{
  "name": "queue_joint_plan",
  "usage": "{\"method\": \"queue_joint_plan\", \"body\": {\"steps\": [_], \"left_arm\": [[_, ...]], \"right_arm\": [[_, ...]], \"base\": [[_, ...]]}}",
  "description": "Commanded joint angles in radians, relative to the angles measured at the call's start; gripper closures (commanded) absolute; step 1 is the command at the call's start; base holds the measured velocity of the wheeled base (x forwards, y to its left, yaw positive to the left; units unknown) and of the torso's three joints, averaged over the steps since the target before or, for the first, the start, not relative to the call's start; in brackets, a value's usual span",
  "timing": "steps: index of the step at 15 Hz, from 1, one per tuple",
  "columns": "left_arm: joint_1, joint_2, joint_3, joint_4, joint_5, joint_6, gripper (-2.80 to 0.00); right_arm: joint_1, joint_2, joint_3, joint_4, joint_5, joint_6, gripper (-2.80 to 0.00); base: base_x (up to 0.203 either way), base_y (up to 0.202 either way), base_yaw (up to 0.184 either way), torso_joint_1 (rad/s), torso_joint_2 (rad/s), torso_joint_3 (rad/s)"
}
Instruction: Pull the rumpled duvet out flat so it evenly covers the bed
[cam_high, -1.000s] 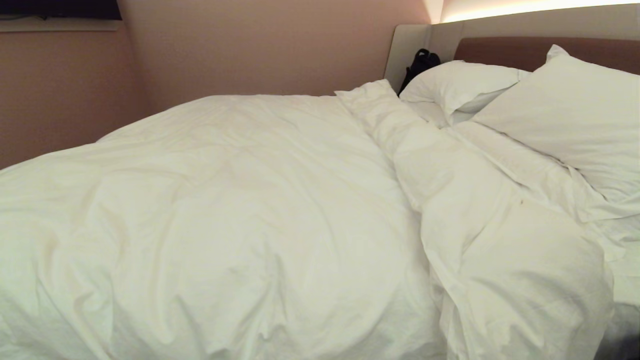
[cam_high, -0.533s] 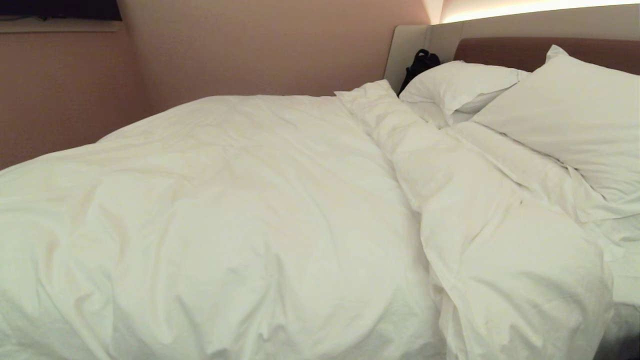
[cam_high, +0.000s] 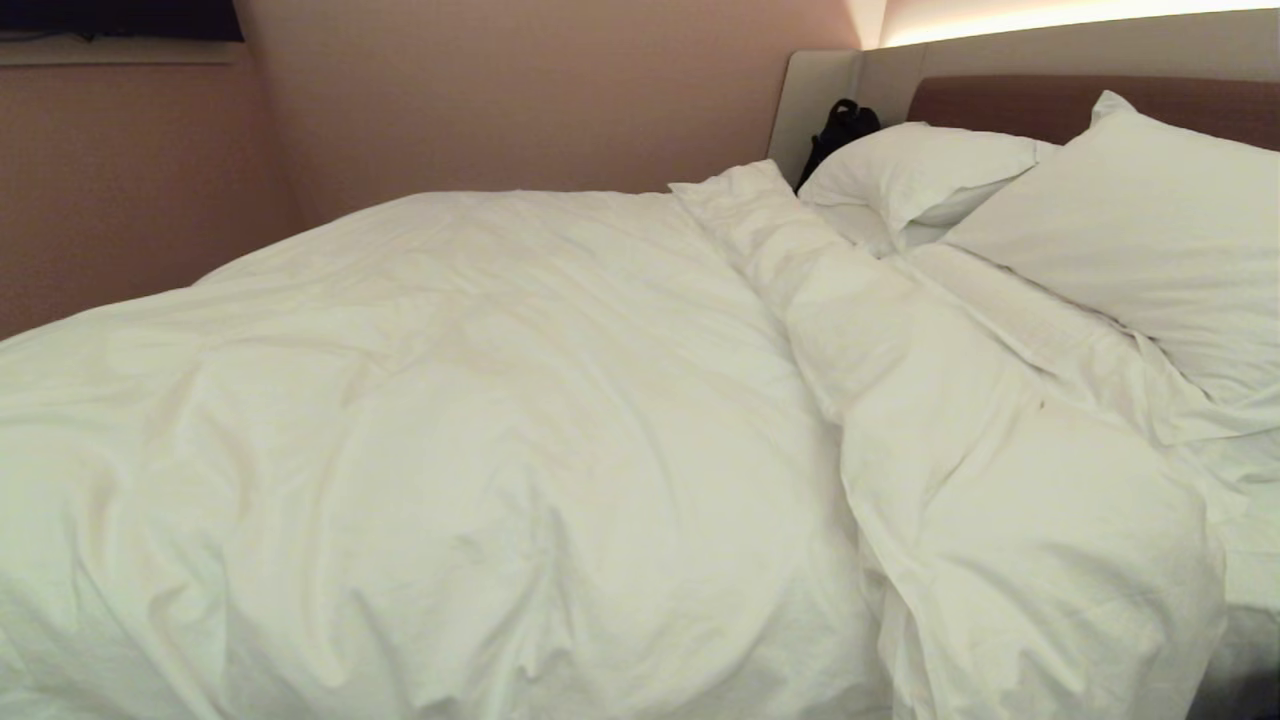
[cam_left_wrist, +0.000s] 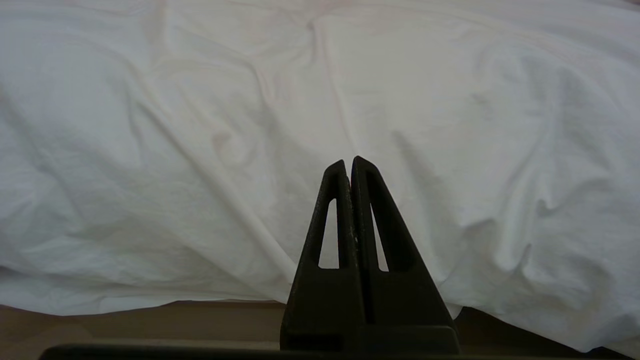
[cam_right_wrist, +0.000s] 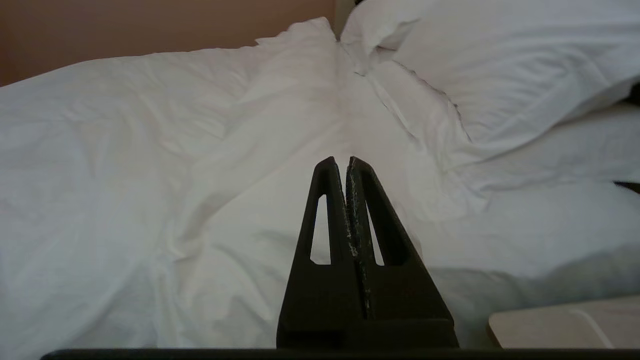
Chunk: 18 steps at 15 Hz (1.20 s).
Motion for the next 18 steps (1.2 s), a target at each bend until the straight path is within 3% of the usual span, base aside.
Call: {"method": "queue_joint_plan", "body": {"steps": [1, 4, 7, 9, 12, 16, 18], "left_arm": [[0.000, 0.000, 0.000, -0.001, 0.000, 0.000, 0.00], [0.000, 0.000, 0.000, -0.002, 0.000, -0.001, 0.00], [0.001, 0.000, 0.000, -0.002, 0.000, 0.000, 0.00], [0.000, 0.000, 0.000, -0.002, 0.000, -0.001, 0.00], [0.000, 0.000, 0.000, -0.002, 0.000, 0.001, 0.00], [0.000, 0.000, 0.000, -0.002, 0.000, -0.001, 0.00], [0.000, 0.000, 0.000, -0.001, 0.000, -0.001, 0.00]], "right_arm": [[-0.017, -0.026, 0.013, 0.051, -0.149, 0.014, 0.00], [-0.017, -0.026, 0.051, 0.055, -0.379, 0.013, 0.00], [-0.111, -0.024, 0.032, 0.055, -0.409, -0.050, 0.00], [-0.172, -0.040, 0.032, 0.049, -0.322, -0.064, 0.00], [-0.137, -0.107, 0.088, 0.066, -0.148, -0.014, 0.00], [-0.133, -0.198, 0.162, 0.079, -0.142, -0.007, 0.00], [-0.131, -0.298, 0.207, 0.077, -0.024, -0.002, 0.00]], "base": [[0.000, 0.000, 0.000, 0.000, 0.00, 0.000], [0.000, 0.000, 0.000, 0.000, 0.00, 0.000], [0.000, 0.000, 0.000, 0.000, 0.00, 0.000], [0.000, 0.000, 0.000, 0.000, 0.00, 0.000], [0.000, 0.000, 0.000, 0.000, 0.00, 0.000], [0.000, 0.000, 0.000, 0.000, 0.00, 0.000], [0.000, 0.000, 0.000, 0.000, 0.00, 0.000]]}}
